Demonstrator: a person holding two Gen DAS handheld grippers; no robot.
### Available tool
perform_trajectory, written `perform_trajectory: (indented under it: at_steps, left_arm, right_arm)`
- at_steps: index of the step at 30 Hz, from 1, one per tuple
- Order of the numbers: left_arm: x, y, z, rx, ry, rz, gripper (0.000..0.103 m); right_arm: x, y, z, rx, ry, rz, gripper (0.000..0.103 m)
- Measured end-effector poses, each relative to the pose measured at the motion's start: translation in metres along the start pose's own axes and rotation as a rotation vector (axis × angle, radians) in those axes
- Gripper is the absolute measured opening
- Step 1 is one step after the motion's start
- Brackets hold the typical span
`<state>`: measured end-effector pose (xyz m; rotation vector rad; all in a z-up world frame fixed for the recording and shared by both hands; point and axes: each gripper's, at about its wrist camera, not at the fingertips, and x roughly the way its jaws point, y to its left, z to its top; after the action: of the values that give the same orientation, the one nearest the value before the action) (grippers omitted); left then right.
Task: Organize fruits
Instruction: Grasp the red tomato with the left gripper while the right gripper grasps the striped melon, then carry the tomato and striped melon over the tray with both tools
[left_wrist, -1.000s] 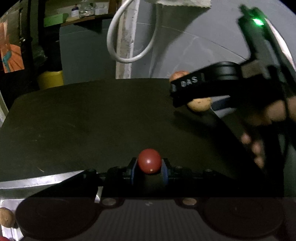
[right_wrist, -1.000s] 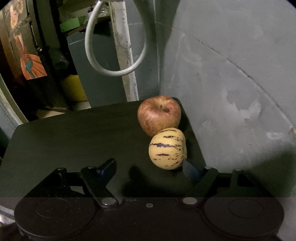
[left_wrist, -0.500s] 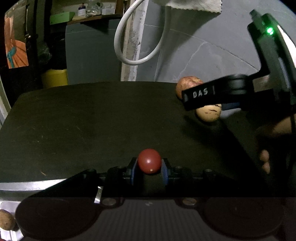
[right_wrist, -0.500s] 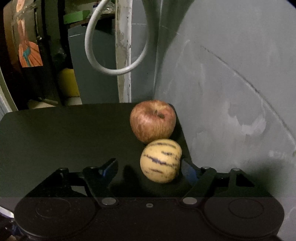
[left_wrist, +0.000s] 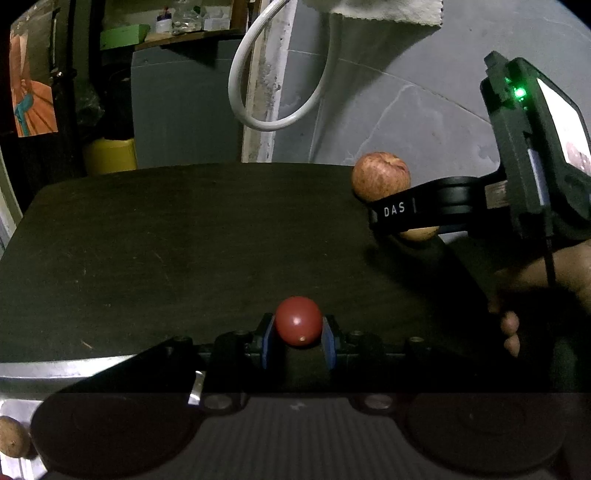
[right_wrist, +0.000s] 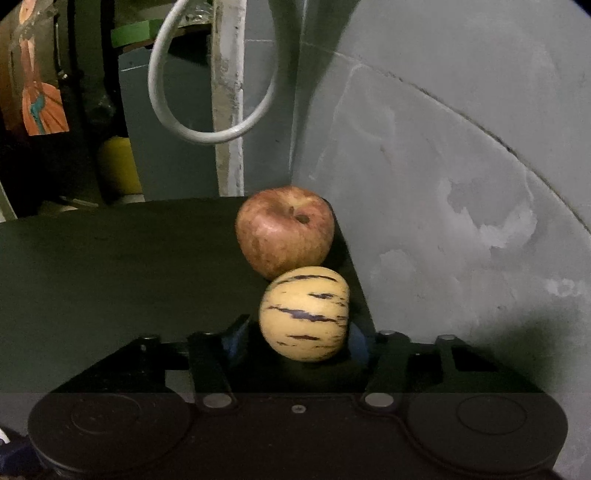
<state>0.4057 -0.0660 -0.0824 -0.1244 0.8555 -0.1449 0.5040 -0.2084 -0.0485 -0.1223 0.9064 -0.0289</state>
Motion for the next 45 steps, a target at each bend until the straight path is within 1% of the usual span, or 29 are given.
perform_trajectory:
  at_steps: [5,13,19,24,32,41,45]
  left_arm:
    - [0.0,0.0,0.0,-0.003,-0.003,0.002,0.03]
    - [-0.002,0.001,0.001,-0.006,0.0,-0.001,0.029]
    - [-0.006,0.002,0.0,-0.014,0.012,-0.011,0.028]
    - [-0.012,0.004,-0.004,-0.023,0.026,-0.013,0.028]
    - [-0.029,0.006,-0.008,-0.013,0.01,-0.028,0.028]
    - [-0.05,0.007,-0.017,-0.014,-0.007,-0.034,0.028]
    - [-0.066,0.013,-0.017,-0.028,-0.025,-0.028,0.028]
  right_arm:
    - [0.0,0.0,-0.004,-0.001,-0.005,-0.005,0.05]
    - [-0.01,-0.001,-0.012,0.022,0.001,0.028,0.049]
    - [-0.031,0.003,-0.025,0.042,-0.007,0.055,0.049]
    - [-0.052,0.005,-0.033,0.05,-0.031,0.07,0.048]
    - [-0.061,0.005,-0.05,0.059,-0.026,0.074,0.047]
    - [-0.1,0.012,-0.064,0.062,-0.058,0.115,0.047]
    - [-0.12,0.022,-0.069,0.053,-0.07,0.144,0.047]
